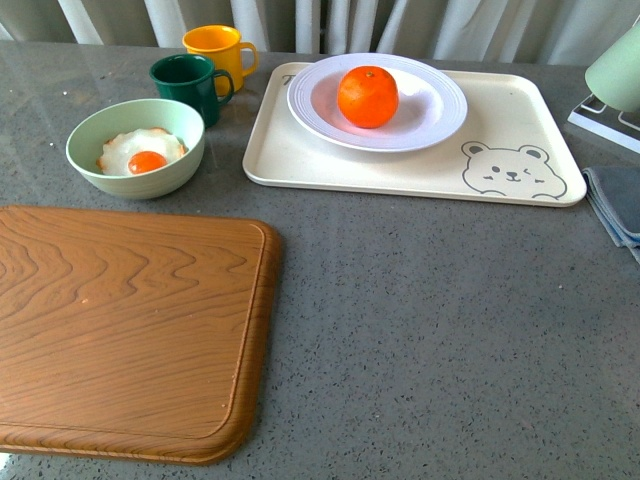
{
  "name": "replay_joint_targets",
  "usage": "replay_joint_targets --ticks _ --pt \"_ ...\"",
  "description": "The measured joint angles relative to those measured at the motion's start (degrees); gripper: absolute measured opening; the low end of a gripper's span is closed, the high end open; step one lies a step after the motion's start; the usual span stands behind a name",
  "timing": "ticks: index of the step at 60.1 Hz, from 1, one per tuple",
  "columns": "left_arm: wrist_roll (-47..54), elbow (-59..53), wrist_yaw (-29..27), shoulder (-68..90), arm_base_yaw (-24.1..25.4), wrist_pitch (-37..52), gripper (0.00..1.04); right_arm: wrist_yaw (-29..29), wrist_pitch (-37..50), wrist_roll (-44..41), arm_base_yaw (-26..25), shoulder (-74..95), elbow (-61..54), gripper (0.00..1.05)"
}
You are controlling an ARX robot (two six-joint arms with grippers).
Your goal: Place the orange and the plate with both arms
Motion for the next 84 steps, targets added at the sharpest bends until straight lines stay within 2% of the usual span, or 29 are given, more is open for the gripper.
replay_joint_targets --ticks 16,22,39,44,50,72,84 --pt "0.0 0.0 0.0 0.0 0.0 0.0 0.96 0.0 -4.61 -0.02 0.0 -4.5 0.02 0.02" --pt "0.02 0.0 -0.02 0.0 0.0 0.0 0.96 0.07 -14.05 -0.02 0.0 -12.81 0.02 0.02" --pt "0.02 0.0 0.0 0.0 0.0 0.0 0.96 0.09 -14.6 -0.02 0.0 -14.19 0.02 0.02" --pt "0.02 0.0 0.0 0.0 0.0 0.0 0.96 0.07 -14.6 -0.13 0.0 -14.23 0.02 0.14" --pt "0.02 0.0 0.0 0.0 0.0 0.0 0.96 0.07 -14.62 -0.13 0.0 -14.23 0.02 0.35" --pt "0.02 0.0 0.0 0.0 0.0 0.0 0.96 0.09 -14.62 -0.11 0.0 -14.23 0.04 0.96" --pt "0.02 0.0 0.0 0.0 0.0 0.0 0.96 0.09 -14.62 -0.11 0.0 -14.23 0.02 0.96"
